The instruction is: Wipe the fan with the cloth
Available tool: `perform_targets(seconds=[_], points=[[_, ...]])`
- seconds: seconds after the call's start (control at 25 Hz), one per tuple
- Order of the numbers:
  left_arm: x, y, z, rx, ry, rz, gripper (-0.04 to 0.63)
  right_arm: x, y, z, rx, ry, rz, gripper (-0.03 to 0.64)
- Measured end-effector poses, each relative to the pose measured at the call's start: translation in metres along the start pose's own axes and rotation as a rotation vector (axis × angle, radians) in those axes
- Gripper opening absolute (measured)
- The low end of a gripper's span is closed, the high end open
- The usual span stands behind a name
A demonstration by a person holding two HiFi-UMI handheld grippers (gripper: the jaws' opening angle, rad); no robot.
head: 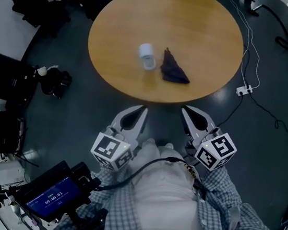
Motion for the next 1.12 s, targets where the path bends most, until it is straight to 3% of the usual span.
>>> perform_targets(seconds=[0.16, 0.36, 0.72, 1.12], points=[[0.008, -0.001, 0.003, 0.011, 0.021, 0.005, -0.002, 0.001, 0.002, -0.003, -0.031, 0.0, -0.072, 0.002], [0.051, 0.008, 0.018, 0.004, 0.001, -0.003, -0.002, -0.002, -0.002, 0.033, -0.011, -0.034, -0.089, 0.002], [0.056, 0.011, 0.049, -0.026, -0.06, 0.034, -0.002, -0.021, 0.016, 0.043, -0.027, -0.03, -0.118, 0.002], [0.152, -0.002, 0.078, 0.077, -0.148, 0.08, -0.003, -0.043, 0.01, 0.14, -0.001, -0.091, -0.156, 0.003]])
Point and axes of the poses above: the fingertips, and each gripper's own axes: z forward along the fingers, x to its left, y out of its top, the point moved 5 cm from there along -z, backward along the fingers, and after that the axes turned 13 degrees about -x, right-handed, at the moved point
